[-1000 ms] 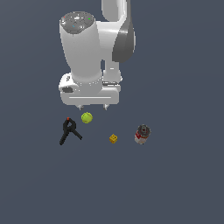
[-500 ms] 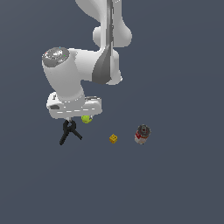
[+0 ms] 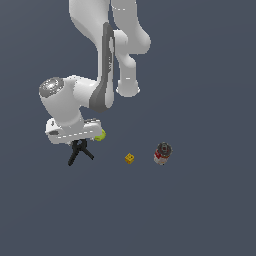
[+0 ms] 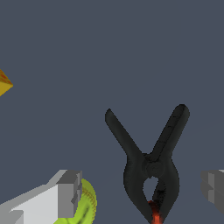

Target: Pick up a designated object from a clutter of objects.

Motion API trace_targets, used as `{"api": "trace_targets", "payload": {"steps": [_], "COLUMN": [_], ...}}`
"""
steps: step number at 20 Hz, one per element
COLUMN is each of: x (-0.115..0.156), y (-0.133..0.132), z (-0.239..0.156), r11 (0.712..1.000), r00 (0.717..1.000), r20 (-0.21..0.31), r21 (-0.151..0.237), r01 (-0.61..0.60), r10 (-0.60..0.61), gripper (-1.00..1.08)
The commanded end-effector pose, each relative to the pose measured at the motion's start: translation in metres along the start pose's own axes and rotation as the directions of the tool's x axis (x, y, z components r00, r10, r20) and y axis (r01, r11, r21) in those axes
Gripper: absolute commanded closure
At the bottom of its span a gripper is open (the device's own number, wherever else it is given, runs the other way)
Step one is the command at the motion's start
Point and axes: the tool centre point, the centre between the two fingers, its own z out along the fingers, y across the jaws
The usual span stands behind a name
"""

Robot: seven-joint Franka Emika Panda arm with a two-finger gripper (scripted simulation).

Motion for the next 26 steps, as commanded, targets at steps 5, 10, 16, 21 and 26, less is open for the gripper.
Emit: {"api": "trace_targets", "payload": {"steps": [5, 10, 16, 21, 26], "x": [-0.018, -0.026, -0.028, -0.028, -0.029], "y": [0.024, 0.032, 0.034, 0.034, 0.034], "z": [0.03, 0.043, 0.045, 0.057, 0.082], "r11": [0.999, 0.998, 0.998, 0.998, 0.998], "r00": [0.999, 0.998, 0.998, 0.998, 0.998], "r20": [-0.009, -0.012, -0.011, -0.012, -0.012], "r21": [-0.003, -0.005, -0.004, -0.005, -0.005], "r01": [0.046, 0.064, 0.066, 0.066, 0.067], "r10": [-0.046, -0.064, -0.066, -0.066, -0.067], "gripper": [-0.92, -0.92, -0.92, -0.92, -0.92]}}
